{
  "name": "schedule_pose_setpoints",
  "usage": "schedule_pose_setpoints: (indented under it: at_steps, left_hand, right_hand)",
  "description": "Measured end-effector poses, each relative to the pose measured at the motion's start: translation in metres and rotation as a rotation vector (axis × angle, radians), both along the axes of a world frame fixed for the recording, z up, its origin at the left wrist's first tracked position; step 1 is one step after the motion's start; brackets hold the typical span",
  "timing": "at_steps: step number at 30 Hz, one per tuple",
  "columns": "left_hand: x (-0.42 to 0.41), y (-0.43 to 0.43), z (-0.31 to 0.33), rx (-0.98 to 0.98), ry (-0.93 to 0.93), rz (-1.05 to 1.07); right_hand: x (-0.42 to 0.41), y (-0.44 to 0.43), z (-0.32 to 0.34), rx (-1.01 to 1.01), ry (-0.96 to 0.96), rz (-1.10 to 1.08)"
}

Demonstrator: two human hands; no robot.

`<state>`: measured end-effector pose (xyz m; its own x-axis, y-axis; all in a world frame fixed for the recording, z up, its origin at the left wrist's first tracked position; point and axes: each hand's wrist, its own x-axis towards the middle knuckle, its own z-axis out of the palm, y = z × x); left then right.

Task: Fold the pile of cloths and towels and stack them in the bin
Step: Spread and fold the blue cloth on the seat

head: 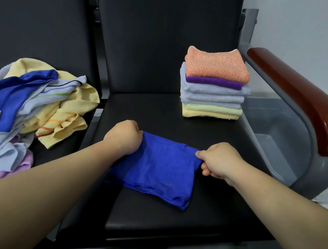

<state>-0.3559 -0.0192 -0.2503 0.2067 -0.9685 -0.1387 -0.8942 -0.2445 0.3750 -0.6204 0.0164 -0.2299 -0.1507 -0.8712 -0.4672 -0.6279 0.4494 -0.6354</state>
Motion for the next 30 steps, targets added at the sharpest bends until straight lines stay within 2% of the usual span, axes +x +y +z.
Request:
schedule_pose_setpoints:
  at_steps: [7, 13, 17, 21, 24, 28, 30]
  left_hand:
    - [-0.002, 0.003, 0.003, 0.023, -0.111, -0.023]
    - [-0.006, 0.006, 0.007, 0.006, -0.095, -0.054]
    - [-0.004, 0.001, 0.007, 0.011, 0.006, -0.201]
    - [0.0, -0.005, 0.009, 0.095, 0.003, -0.334]
    - [0.007, -0.007, 0.014, 0.032, 0.117, -0.292]
    - [0.008, -0.015, 0.031, -0.089, 0.541, -0.13]
    - [-0.002, -0.024, 0.049, -0.187, 0.579, -0.125]
  right_hand:
    - [-0.007, -0.004, 0.005, -0.025, 0.079, 0.051]
    - [-0.003, -0.002, 0.01, -0.072, 0.213, 0.148]
    - [0.0, -0.005, 0.015, -0.066, 0.273, 0.271]
    - [0.004, -0.015, 0.012, -0.047, 0.272, 0.372]
    - [-0.003, -0.025, 0.011, -0.085, 0.17, 0.296]
    - [-0.019, -0.044, 0.02, -0.241, -0.15, 0.129]
    - [-0.023, -0.055, 0.032, -0.35, -0.247, 0.082]
